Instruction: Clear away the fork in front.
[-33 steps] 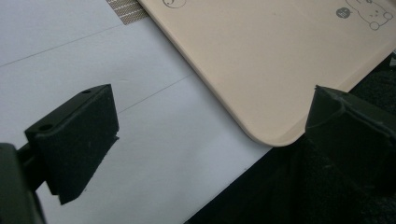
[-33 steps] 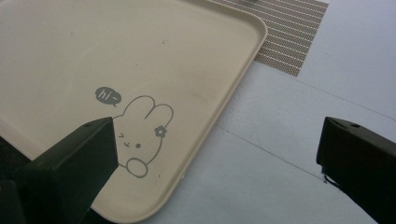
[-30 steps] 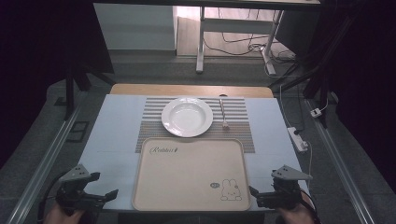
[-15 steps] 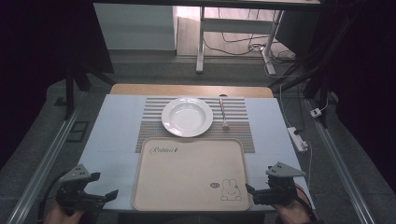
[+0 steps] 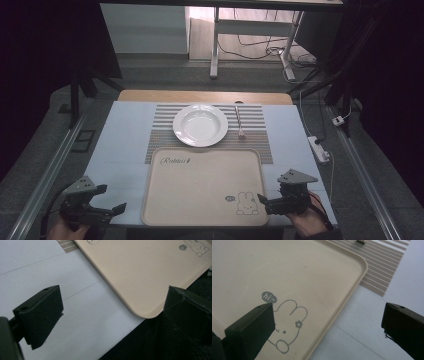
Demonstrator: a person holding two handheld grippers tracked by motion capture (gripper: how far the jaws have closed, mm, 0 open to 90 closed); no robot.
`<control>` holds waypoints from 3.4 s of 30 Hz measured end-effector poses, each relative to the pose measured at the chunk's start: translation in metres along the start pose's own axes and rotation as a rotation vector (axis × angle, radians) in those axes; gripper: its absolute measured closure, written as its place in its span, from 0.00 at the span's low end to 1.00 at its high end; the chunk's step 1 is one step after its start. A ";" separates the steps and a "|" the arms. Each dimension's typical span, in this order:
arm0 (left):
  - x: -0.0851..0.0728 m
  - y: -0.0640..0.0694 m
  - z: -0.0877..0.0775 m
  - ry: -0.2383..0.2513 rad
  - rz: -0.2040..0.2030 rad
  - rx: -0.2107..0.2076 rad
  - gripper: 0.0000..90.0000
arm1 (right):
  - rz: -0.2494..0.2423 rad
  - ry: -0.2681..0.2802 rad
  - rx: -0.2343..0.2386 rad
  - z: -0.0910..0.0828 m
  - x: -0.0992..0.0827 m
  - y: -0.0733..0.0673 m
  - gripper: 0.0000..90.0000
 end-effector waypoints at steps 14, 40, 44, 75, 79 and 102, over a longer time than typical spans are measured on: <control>0.000 0.000 0.000 0.000 0.001 -0.003 0.03 | -0.058 -0.035 -0.028 0.021 0.023 0.004 0.00; 0.001 -0.001 0.001 -0.004 -0.005 -0.008 0.03 | -0.164 -0.119 -0.162 0.061 0.074 0.027 0.00; 0.001 -0.002 0.001 -0.005 -0.006 -0.008 0.03 | -0.177 -0.134 -0.165 0.067 0.084 0.032 0.00; 0.002 -0.003 0.002 -0.014 -0.013 -0.013 0.03 | -0.376 -0.260 -0.343 0.132 0.154 0.068 0.03; 0.002 -0.003 0.002 -0.014 -0.013 -0.014 0.03 | -0.429 -0.274 -0.371 0.143 0.159 0.071 0.05; 0.002 -0.003 0.002 -0.018 -0.012 -0.012 0.03 | -0.690 -0.306 -0.462 0.169 0.161 0.066 0.63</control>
Point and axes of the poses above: each handheld gripper's, and its own axes: z roughly forward along the jaws, x roughly out of its top, y roughly to its right, the point moved 3 cm from there along z, roughly forward along the jaws, and after that the axes turned 14 degrees about -y, right-handed, at the moved point
